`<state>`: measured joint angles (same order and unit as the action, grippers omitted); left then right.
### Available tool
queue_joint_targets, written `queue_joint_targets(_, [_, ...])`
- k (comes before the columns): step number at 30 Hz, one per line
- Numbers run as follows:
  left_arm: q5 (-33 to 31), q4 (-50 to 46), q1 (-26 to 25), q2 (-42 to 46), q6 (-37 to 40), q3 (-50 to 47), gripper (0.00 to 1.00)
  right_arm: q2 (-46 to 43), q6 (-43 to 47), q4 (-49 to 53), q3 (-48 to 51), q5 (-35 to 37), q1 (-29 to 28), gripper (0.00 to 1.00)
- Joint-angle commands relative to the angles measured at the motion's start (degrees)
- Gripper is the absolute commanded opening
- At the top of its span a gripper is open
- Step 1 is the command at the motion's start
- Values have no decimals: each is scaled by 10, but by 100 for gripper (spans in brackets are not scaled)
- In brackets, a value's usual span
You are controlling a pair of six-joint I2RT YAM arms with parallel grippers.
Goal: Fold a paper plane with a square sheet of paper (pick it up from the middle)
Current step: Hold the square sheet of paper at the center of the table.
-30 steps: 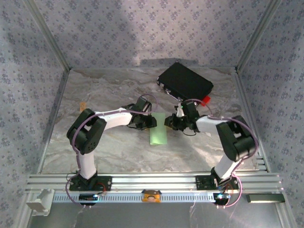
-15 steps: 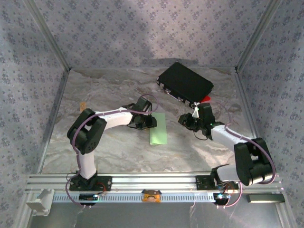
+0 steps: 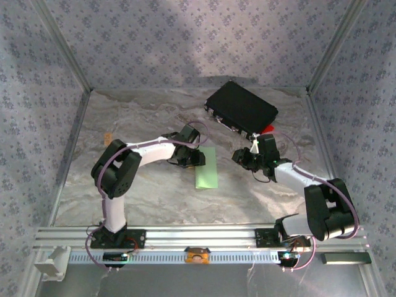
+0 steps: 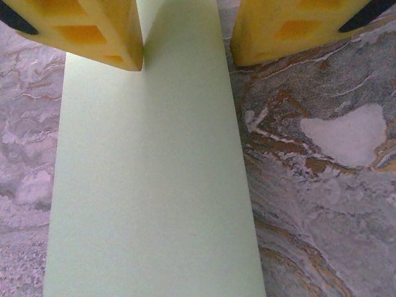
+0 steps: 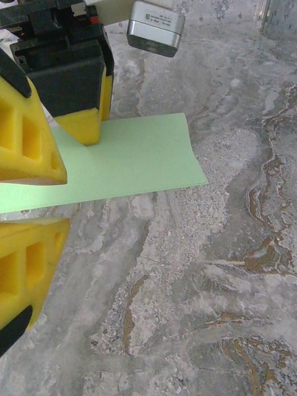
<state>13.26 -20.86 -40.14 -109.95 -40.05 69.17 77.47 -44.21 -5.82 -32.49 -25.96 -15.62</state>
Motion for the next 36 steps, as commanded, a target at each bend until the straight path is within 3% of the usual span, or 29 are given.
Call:
queue_joint_targets(1, [-35,-8,6,-35,19,3,45,10,-6,0,6,-10,0,23])
queue_joint_targets(22, [-40,-12,7,-53,15,15,43,47,0,-7,-10,-36,-17,23])
queue_joint_targets(36, [-46,-10,6,-75,-5,14,47,53,1,-9,-13,-36,-21,22])
